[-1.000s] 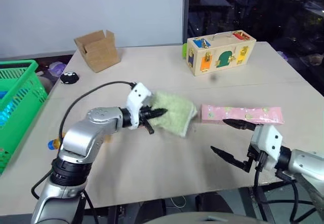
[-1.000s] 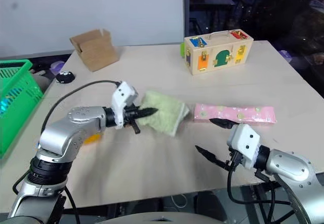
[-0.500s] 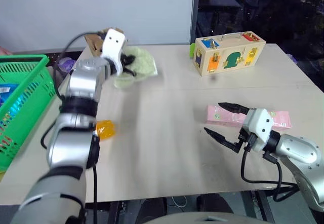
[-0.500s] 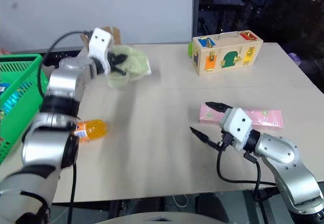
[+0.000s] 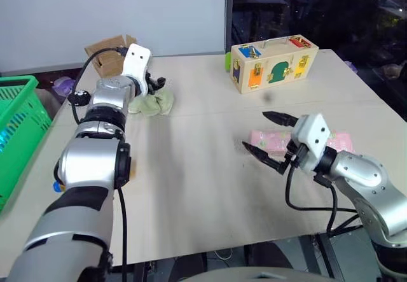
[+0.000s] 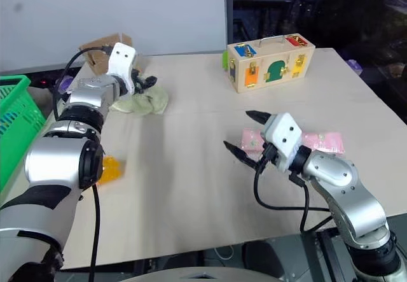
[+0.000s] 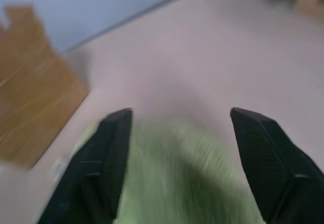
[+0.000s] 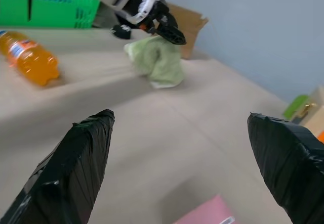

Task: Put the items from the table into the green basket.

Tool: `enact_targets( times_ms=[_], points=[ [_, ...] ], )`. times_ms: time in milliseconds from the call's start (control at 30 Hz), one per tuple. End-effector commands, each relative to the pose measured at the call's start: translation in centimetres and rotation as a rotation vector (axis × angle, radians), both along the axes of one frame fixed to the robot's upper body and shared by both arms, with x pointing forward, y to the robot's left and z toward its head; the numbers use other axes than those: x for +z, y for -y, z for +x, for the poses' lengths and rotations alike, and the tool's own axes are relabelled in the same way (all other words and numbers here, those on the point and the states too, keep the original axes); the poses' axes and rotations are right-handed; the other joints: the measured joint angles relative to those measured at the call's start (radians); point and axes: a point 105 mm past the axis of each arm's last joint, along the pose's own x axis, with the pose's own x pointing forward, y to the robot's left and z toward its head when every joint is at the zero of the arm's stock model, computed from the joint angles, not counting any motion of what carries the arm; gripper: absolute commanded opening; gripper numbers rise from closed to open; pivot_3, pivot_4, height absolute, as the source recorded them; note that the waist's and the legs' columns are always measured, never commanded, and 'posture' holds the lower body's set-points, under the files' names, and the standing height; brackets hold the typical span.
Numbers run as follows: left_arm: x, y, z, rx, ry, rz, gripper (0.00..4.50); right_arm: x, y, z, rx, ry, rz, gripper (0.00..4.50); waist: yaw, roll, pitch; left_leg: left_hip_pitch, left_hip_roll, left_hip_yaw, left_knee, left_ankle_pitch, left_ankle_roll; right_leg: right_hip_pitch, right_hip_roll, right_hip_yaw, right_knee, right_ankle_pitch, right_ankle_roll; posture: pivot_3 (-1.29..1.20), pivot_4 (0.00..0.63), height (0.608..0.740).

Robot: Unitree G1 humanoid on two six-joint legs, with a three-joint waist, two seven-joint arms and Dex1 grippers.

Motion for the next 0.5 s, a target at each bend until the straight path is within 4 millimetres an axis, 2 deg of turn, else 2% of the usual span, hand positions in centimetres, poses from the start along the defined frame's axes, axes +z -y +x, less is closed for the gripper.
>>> enact_targets(
  times_ms=[33,167,200,233,267,300,333,400,467,500],
  points=[
    [3.1,2.5,-2.1,-0.317,0.09,-0.144,3.21,0.8,0.3,0.0,-0.019,0.001,0.014,4.5,-0.007,0.0,0.0,0.0,0.0,0.0,0.0,0.0,0.0,0.0,0.0,0.0,0.001,0.0,0.0,-0.13,0.0,0.74],
    [1.4,6.2,-7.8,-0.658,-0.01,-0.14,3.21,-0.1,2.2,-0.6,-0.082,-0.048,-0.02,4.5,-0.01,0.002,0.0,0.001,0.001,0.0,0.0,0.0,0.0,0.0,-0.001,0.001,0.004,0.0,0.0,-0.11,0.0,0.74],
    [0.9,7.5,-9.7,-0.765,-0.047,-0.139,3.63,-0.5,2.8,-1.0,-0.099,-0.062,-0.039,4.5,-0.006,0.001,0.0,0.001,0.001,-0.001,0.0,0.0,0.0,0.0,-0.001,0.0,0.004,0.0,0.0,-0.12,0.0,0.74],
    [0.7,8.5,-11.2,-0.852,-0.071,-0.148,3.63,-0.9,3.3,-1.4,-0.114,-0.076,-0.057,4.5,-0.004,0.001,0.0,0.001,0.0,-0.001,0.002,0.0,0.0,0.0,-0.001,0.0,0.005,0.0,0.0,-0.13,0.0,0.74],
    [0.5,9.4,-12.2,-0.91,-0.101,-0.167,3.9,-1.3,3.8,-1.8,-0.134,-0.091,-0.073,4.5,-0.002,0.002,0.0,0.0,0.0,-0.002,0.002,0.0,0.0,-0.001,-0.001,-0.001,0.005,0.0,0.0,-0.14,0.0,0.74],
    [-0.3,10.5,-12.8,-0.968,-0.138,-0.13,4.33,-1.9,4.6,-2.6,-0.157,-0.119,-0.093,4.5,0.006,0.001,0.0,0.0,0.0,-0.002,0.003,0.0,0.0,0.0,-0.001,-0.001,0.006,0.0,0.0,-0.16,0.0,0.74],
    [-0.8,11.1,-13.1,-0.998,-0.163,-0.101,4.42,-2.2,5.1,-3.1,-0.172,-0.138,-0.106,4.5,0.021,0.002,0.0,0.0,0.0,-0.003,0.004,0.0,0.0,0.001,-0.002,-0.002,0.006,-0.001,0.0,-0.16,0.0,0.74],
    [-1.7,12.3,-13.6,-1.058,-0.21,-0.05,4.42,-2.9,5.9,-4.2,-0.195,-0.164,-0.15,4.5,0.024,0.003,-0.001,0.0,-0.002,-0.004,0.007,0.0,0.0,0.003,-0.002,-0.004,0.006,-0.001,0.001,-0.2,0.001,0.74],
    [-2.2,15.2,-14.1,-1.202,-0.272,0.002,4.42,-3.7,7.4,-5.4,-0.291,-0.193,-0.17,4.5,0.013,0.003,-0.001,0.002,-0.002,-0.001,0.009,0.0,0.0,0.004,-0.002,-0.001,0.006,-0.002,0.001,-0.27,0.016,0.74],
    [-2.3,16.7,-13.6,-1.225,-0.264,0.042,4.42,-4.1,8.0,-5.8,-0.343,-0.211,-0.171,4.5,0.005,0.003,0.0,0.006,-0.002,0.0,0.009,0.0,0.0,0.005,0.0,0.004,0.006,-0.003,0.005,-0.32,0.025,0.74]
  ],
)
